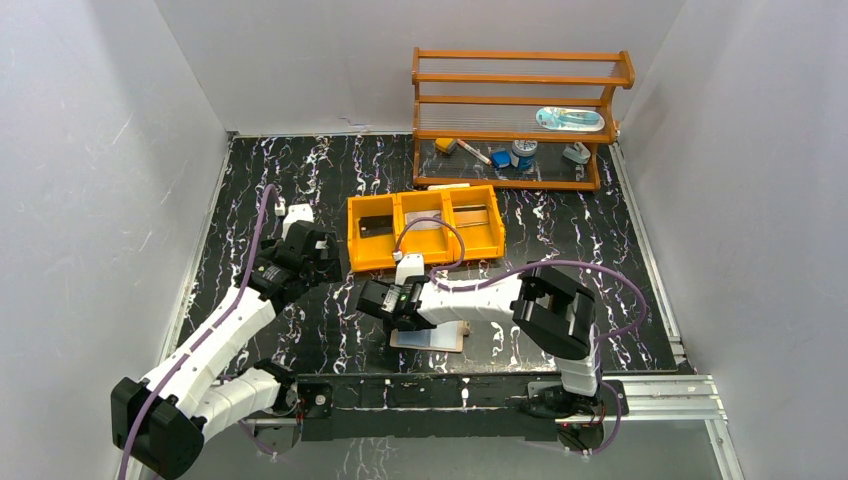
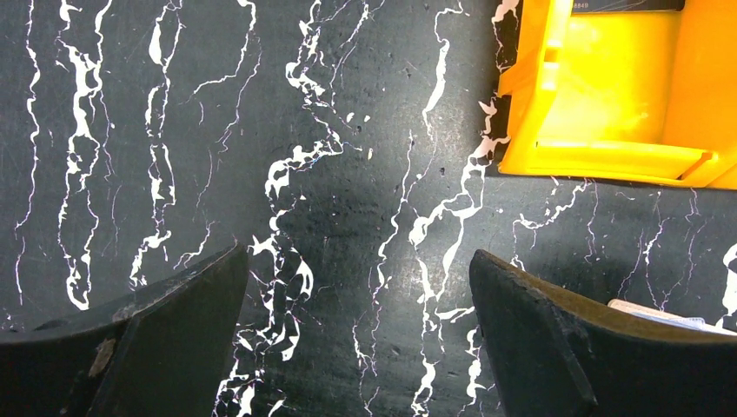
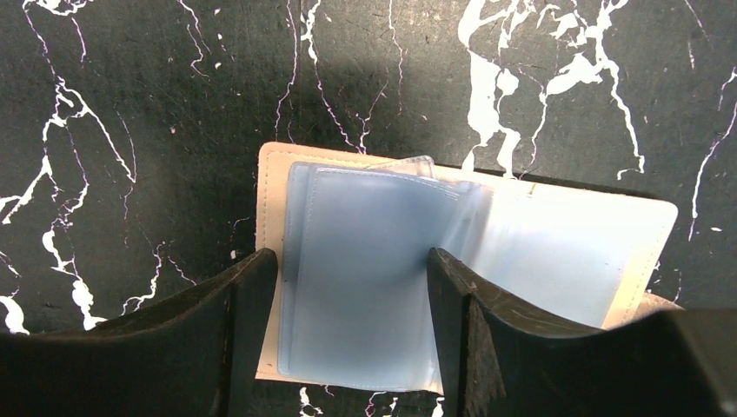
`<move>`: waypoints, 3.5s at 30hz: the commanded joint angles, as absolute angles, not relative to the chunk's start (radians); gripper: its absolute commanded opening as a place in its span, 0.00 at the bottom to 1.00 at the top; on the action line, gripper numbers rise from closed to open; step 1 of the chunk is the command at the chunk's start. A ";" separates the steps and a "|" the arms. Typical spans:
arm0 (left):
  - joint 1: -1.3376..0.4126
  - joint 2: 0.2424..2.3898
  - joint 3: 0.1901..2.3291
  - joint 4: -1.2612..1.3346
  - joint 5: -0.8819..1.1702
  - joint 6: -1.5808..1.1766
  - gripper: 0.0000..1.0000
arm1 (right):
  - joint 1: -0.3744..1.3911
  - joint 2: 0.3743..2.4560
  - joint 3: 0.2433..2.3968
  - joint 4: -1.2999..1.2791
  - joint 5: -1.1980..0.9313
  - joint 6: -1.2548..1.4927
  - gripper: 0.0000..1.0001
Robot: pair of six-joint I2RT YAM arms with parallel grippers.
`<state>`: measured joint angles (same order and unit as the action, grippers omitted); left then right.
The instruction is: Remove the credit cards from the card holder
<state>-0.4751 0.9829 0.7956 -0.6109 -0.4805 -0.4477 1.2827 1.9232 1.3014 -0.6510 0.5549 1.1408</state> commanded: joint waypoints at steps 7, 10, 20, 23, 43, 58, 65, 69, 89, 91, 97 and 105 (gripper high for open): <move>-0.472 0.952 0.826 -0.634 -0.525 -0.459 0.98 | 1.284 1.984 1.246 -0.658 0.530 1.159 0.55; -0.472 0.954 0.826 -0.633 -0.522 -0.459 0.98 | 1.280 1.931 1.184 -0.559 0.498 1.144 0.50; -0.472 0.966 0.828 -0.633 -0.511 -0.456 0.98 | 1.246 1.806 1.097 -0.419 0.423 1.123 0.51; -0.472 0.969 0.828 -0.633 -0.508 -0.456 0.98 | 1.246 1.788 1.142 -0.475 0.440 1.103 0.58; -0.472 0.959 0.798 -0.527 -0.087 -0.459 0.98 | 1.246 1.558 1.047 -0.693 0.567 1.249 0.73; -0.585 1.126 0.772 -0.366 0.382 -0.573 0.86 | 1.174 1.452 0.864 -0.514 0.454 1.227 0.70; -0.645 1.172 0.773 -0.355 0.372 -0.599 0.84 | 1.135 1.414 0.798 -0.430 0.390 1.224 0.70; -0.661 1.191 0.773 -0.338 0.384 -0.623 0.84 | 1.121 1.406 0.776 -0.410 0.367 1.218 0.69; -0.708 1.315 0.768 -0.304 0.409 -0.685 0.70 | 1.078 1.330 0.707 -0.327 0.301 1.225 0.59; -0.714 1.334 0.770 -0.304 0.414 -0.682 0.70 | 1.077 1.320 0.711 -0.346 0.321 1.226 0.61; -0.742 1.398 0.772 -0.303 0.413 -0.673 0.69 | 1.078 1.335 0.736 -0.404 0.344 1.223 0.62; -0.774 1.484 0.764 -0.282 0.398 -0.671 0.64 | 1.078 1.390 0.686 -0.314 0.282 1.236 0.57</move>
